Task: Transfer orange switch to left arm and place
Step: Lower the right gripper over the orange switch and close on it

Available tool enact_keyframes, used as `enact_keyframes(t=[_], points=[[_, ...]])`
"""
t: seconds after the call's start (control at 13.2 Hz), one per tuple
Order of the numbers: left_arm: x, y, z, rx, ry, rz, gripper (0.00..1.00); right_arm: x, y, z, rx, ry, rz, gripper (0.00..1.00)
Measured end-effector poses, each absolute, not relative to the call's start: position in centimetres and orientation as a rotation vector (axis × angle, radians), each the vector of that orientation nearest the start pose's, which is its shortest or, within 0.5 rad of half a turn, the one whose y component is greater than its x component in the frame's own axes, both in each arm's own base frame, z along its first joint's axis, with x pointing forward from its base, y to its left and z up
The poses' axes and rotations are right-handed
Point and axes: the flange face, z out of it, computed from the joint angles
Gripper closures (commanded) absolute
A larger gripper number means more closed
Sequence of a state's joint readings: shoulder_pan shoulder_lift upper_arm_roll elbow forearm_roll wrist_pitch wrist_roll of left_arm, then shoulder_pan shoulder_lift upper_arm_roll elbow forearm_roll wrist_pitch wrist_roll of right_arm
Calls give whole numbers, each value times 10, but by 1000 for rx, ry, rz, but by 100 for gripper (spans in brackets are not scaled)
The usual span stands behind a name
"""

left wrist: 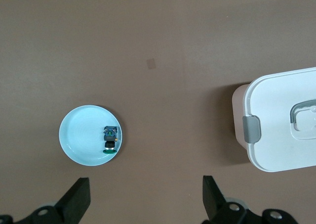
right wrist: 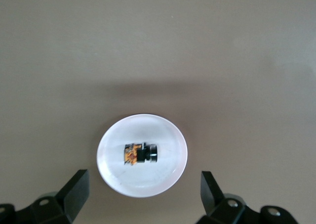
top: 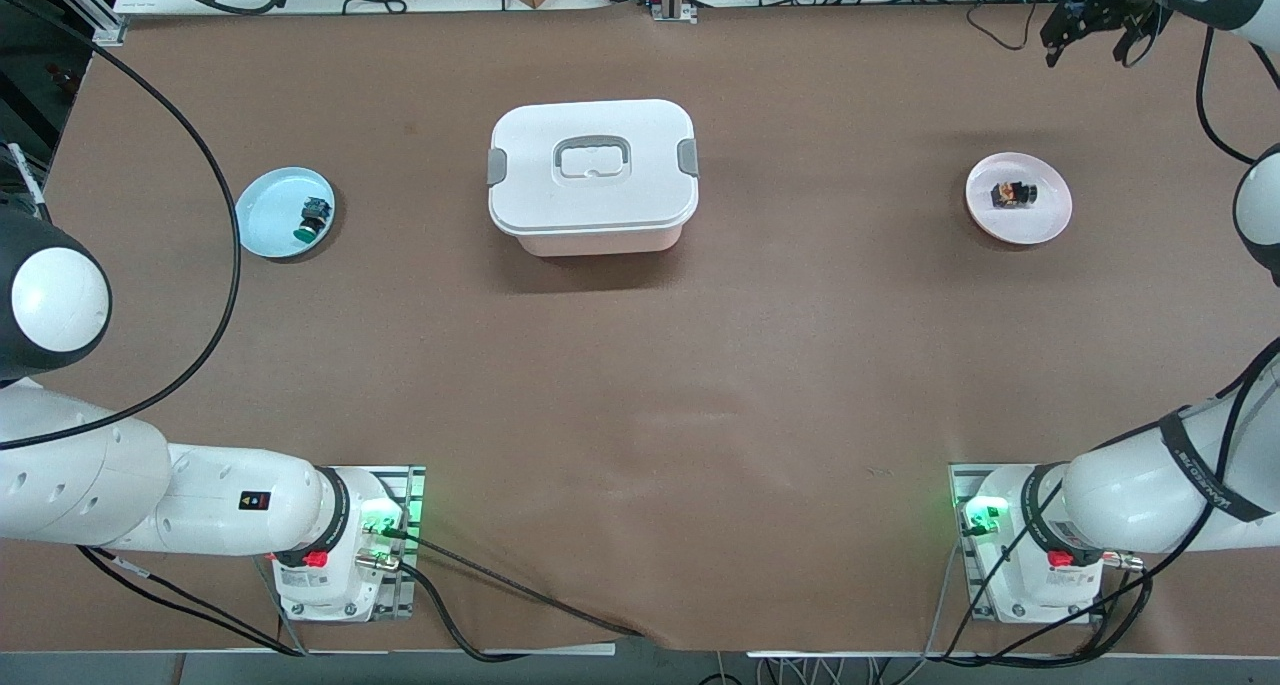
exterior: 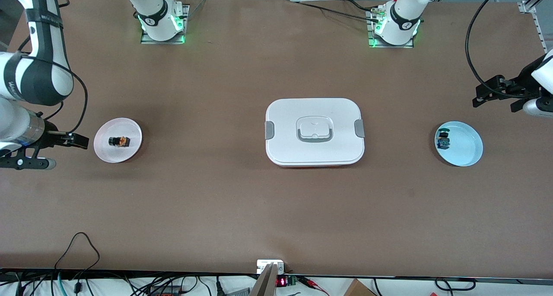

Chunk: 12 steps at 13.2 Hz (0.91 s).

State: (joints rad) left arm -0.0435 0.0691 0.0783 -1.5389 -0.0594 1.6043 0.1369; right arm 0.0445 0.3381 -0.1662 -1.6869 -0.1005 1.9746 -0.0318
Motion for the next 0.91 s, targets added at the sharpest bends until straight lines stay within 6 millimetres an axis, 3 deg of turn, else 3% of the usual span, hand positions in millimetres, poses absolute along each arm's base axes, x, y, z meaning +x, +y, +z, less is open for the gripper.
enact_keyframes(t=[0.23,0.38,0.91], points=[[578,12,604,-3192,160,-2,0,627,-97,351,-3276,105,87,0],[578,12,604,-3192,160,-2,0,618,-95,321,-3273,89,90,0],[578,13,604,-3192,160,-2,0,587,-87,251,-3233,110,33,0]])
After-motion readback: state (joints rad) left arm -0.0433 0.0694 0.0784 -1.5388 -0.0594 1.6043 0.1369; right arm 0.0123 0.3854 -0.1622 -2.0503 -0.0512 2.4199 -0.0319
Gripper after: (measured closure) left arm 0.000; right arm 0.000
